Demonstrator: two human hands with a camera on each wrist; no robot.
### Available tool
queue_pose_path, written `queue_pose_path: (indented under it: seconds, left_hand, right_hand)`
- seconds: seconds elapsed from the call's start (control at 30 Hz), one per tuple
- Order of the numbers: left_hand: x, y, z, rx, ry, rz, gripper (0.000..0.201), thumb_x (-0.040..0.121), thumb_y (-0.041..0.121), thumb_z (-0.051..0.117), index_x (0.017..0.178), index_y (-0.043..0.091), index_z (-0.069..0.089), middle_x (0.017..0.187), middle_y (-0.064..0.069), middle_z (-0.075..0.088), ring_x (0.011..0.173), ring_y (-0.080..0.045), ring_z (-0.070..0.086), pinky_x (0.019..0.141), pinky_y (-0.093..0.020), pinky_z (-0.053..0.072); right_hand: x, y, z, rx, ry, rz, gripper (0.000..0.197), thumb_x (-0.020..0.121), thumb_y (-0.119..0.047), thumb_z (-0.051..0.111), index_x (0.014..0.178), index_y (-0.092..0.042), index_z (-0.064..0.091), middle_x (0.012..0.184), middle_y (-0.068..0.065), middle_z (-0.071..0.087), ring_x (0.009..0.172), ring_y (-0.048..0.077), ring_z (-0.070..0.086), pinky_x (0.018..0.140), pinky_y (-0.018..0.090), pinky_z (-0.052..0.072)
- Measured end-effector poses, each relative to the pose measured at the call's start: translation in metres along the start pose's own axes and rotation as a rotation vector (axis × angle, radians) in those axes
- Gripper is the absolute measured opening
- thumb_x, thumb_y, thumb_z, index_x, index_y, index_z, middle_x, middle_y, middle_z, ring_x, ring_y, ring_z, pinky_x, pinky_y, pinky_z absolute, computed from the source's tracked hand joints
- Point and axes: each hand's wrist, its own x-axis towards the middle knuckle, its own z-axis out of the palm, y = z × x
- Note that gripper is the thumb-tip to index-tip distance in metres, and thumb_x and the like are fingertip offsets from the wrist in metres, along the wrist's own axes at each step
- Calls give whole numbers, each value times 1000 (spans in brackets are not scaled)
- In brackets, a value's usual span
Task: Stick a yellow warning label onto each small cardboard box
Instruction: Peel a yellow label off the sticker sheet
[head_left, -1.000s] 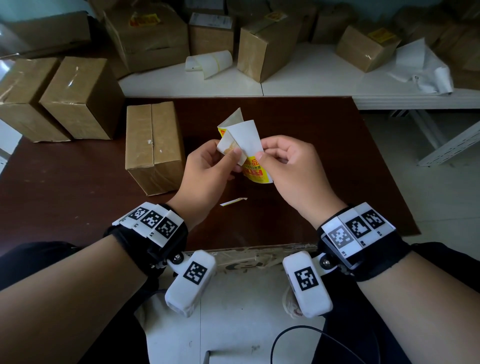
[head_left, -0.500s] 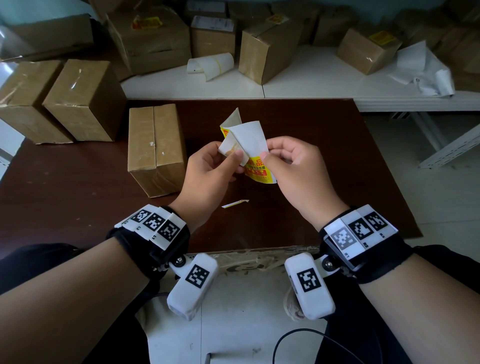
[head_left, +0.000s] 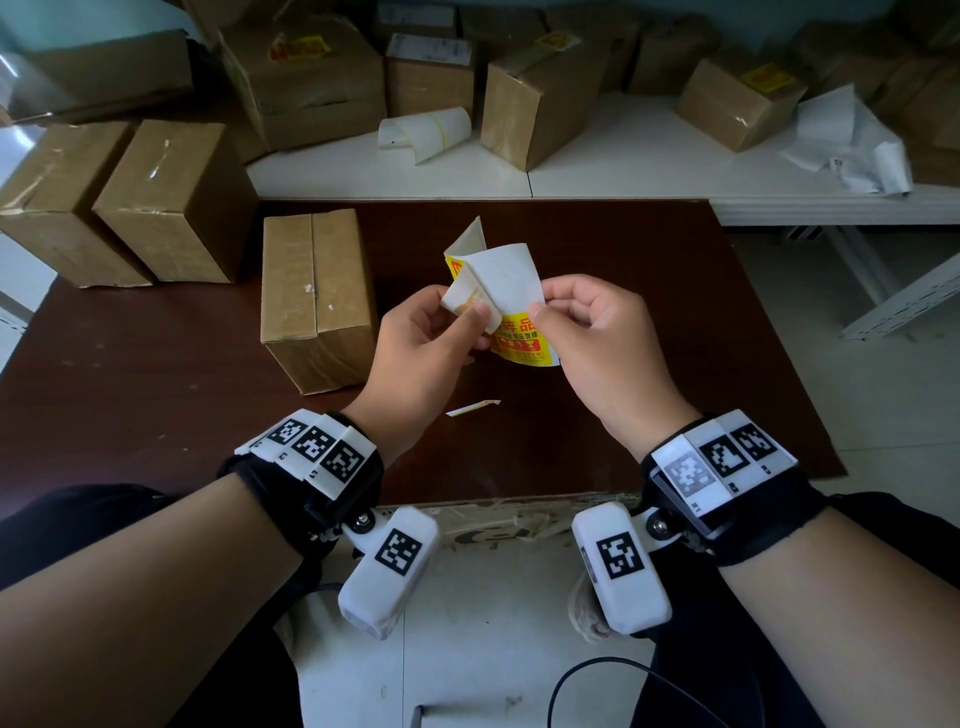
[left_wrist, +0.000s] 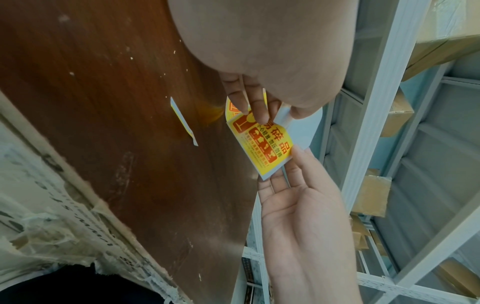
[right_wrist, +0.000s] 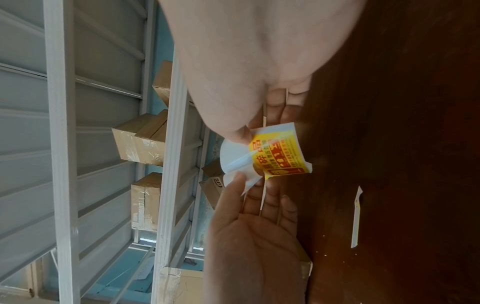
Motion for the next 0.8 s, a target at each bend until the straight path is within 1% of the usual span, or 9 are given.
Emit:
queue_pose_path:
  seconds: [0.17, 0.3, 0.4, 0.6, 0.8]
  left_hand:
    - [0, -1, 0, 4, -2, -7, 4, 109, 16, 68, 107, 14, 72, 84, 4, 76, 78, -4, 72, 70, -19, 56]
    - [0, -1, 0, 9, -7, -10, 4, 109, 17, 68, 107, 15, 72, 86, 2, 76, 78, -3, 72, 70, -19, 56]
    - [0, -1, 0, 13, -5, -18, 4, 108, 18, 69, 107, 16, 72, 86, 3, 76, 79, -3, 72, 70, -19, 57]
    - [1, -2, 1, 24, -14, -53, 4, 109, 18, 68, 107, 16, 71, 87, 2, 76, 79, -4, 72, 68, -19, 56]
    - [3, -3, 2, 21, 11, -82, 2, 109, 14, 66, 110, 15, 67, 87, -1, 74, 75, -2, 72, 63, -18, 55]
  right_hand:
    - [1, 0, -1, -11, 19, 17, 16, 104, -18, 70, 117, -21, 79, 107, -8, 83, 102, 9, 79, 92, 43, 68]
    - [1, 1, -2, -22, 29, 23, 18, 104, -20, 70, 120, -18, 79, 108, -7, 83, 103, 8, 79, 93, 44, 68]
    - [2, 2, -3, -35, 36, 25, 19, 105, -21, 69, 121, -18, 79, 110, -7, 82, 104, 8, 78, 93, 44, 68]
    - [5, 4, -8, -13, 75, 42, 17, 103, -17, 70, 116, -19, 80, 105, -6, 84, 101, 10, 80, 93, 47, 68]
    - [9, 4, -12, 15, 122, 48, 16, 102, -17, 70, 115, -20, 80, 104, -5, 84, 102, 12, 80, 94, 50, 67]
